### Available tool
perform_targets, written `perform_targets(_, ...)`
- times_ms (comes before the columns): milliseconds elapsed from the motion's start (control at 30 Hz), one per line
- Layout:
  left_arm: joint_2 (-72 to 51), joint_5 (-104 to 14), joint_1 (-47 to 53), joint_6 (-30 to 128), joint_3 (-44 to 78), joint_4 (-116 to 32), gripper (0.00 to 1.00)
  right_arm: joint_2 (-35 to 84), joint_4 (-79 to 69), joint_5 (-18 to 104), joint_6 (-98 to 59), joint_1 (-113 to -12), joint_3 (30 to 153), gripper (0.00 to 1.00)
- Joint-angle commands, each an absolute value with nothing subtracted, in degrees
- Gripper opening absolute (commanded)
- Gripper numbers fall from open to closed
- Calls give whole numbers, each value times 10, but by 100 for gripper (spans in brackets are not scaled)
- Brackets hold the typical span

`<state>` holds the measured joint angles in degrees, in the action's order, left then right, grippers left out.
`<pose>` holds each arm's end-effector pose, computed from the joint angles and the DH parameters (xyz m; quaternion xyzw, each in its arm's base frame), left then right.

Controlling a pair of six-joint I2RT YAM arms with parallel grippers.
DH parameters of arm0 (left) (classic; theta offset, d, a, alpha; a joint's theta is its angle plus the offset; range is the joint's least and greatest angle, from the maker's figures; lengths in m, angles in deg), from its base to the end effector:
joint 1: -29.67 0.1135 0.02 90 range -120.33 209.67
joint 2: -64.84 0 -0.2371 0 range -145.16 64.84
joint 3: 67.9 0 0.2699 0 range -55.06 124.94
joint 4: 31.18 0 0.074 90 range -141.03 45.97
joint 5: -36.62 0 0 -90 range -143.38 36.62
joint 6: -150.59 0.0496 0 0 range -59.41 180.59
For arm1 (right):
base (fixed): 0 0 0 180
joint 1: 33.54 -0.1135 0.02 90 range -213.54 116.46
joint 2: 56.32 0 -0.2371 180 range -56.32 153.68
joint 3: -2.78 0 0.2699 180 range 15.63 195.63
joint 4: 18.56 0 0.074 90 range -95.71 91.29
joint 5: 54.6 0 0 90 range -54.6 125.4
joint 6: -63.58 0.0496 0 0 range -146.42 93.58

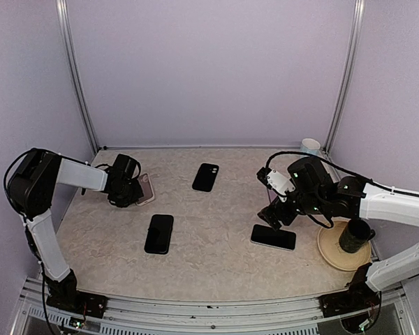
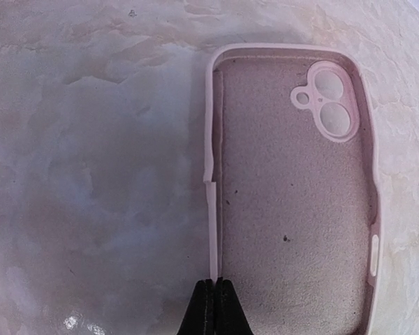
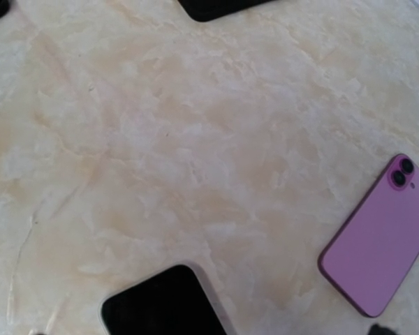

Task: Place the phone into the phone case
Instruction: Pick up the phone case from the corner of the board, then place the phone case at the center of the board.

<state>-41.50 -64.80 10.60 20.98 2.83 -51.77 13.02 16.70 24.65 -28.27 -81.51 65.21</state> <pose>0.3570 -0.1130 0.0820 -0.1982 0.9317 -0.0587 0.2988 0.2045 0.2131 0.2205 -0.3489 0.8415 0.0793 0.4049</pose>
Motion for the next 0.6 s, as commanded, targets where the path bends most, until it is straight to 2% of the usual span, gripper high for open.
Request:
perform_targets(0,-386,-634,102,201,20,-517,0,114,154,240,-277,-812,642,98)
perform_targets(333,-319,-640,45,174,48,-541,0,117,154,237,-276,-812,642,98)
perform_targets(567,-282,-683,-56,98,50,-578,0,114,151,226,-273,-812,641,98)
